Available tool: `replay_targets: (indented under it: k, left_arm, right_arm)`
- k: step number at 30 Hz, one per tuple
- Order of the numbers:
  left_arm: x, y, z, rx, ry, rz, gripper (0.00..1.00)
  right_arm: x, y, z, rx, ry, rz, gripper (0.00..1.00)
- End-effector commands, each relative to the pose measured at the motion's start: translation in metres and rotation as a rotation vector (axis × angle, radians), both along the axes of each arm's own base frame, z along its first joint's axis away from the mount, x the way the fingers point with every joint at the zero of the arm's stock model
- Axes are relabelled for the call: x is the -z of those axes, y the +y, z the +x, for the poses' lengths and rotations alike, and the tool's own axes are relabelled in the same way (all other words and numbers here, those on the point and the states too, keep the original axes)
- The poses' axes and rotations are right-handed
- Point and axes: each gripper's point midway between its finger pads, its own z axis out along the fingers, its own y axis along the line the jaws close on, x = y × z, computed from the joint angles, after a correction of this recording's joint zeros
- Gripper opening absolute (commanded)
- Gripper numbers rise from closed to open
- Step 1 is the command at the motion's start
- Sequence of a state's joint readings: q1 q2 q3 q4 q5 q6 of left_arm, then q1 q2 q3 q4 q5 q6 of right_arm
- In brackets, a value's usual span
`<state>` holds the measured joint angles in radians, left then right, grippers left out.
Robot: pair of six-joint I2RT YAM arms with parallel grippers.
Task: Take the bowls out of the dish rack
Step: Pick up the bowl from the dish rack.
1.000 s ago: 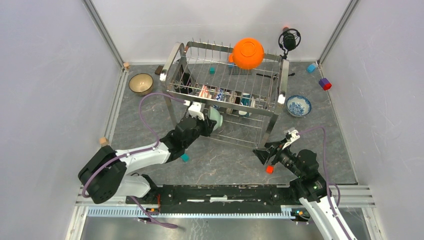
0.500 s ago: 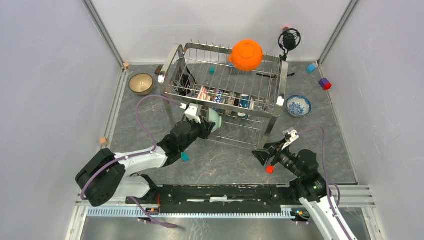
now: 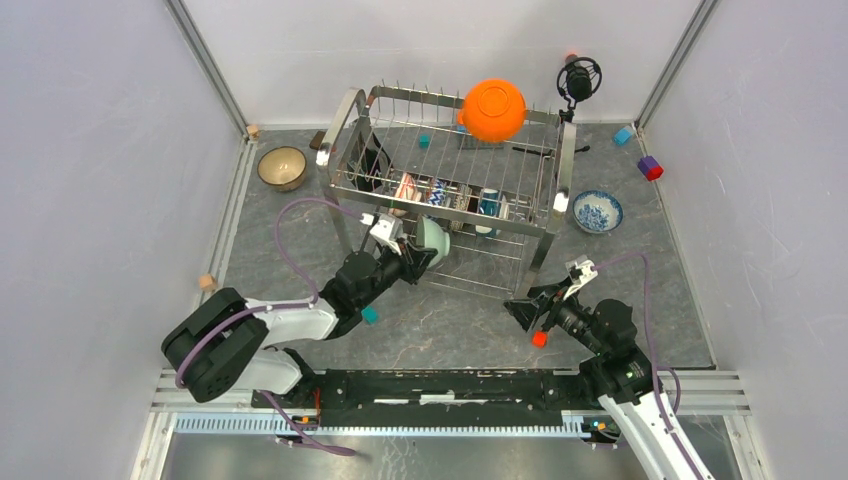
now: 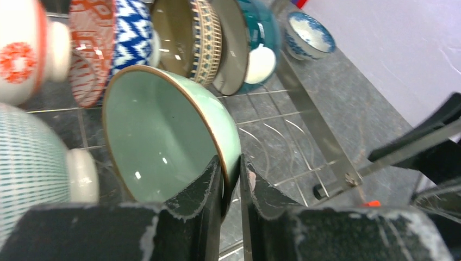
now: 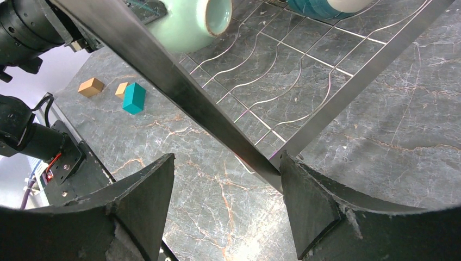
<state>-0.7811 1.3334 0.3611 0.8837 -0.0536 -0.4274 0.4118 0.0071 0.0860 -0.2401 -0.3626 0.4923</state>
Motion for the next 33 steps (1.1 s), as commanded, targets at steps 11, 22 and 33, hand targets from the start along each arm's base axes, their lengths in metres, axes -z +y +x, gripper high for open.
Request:
replay_targets:
  k: [11,22,33]
  left_arm:
    - [-0.041,-0.006,-0.022,0.09,-0.134,-0.139,0.02]
    - [-0.07,-0.002,-0.031,0.106,-0.173,-0.187,0.02]
    - [-0.078,0.001,-0.049,0.147,-0.153,-0.237,0.02]
  right_arm:
    - [-0.038,0.005,-0.008,-0.046,-0.175,0.085,0.76]
    - [-0.04,0.005,-0.008,-0.044,-0.18,0.09,0.76]
    - [-0.054,-0.003,-0.008,-0.015,-0.241,0.042,0.85]
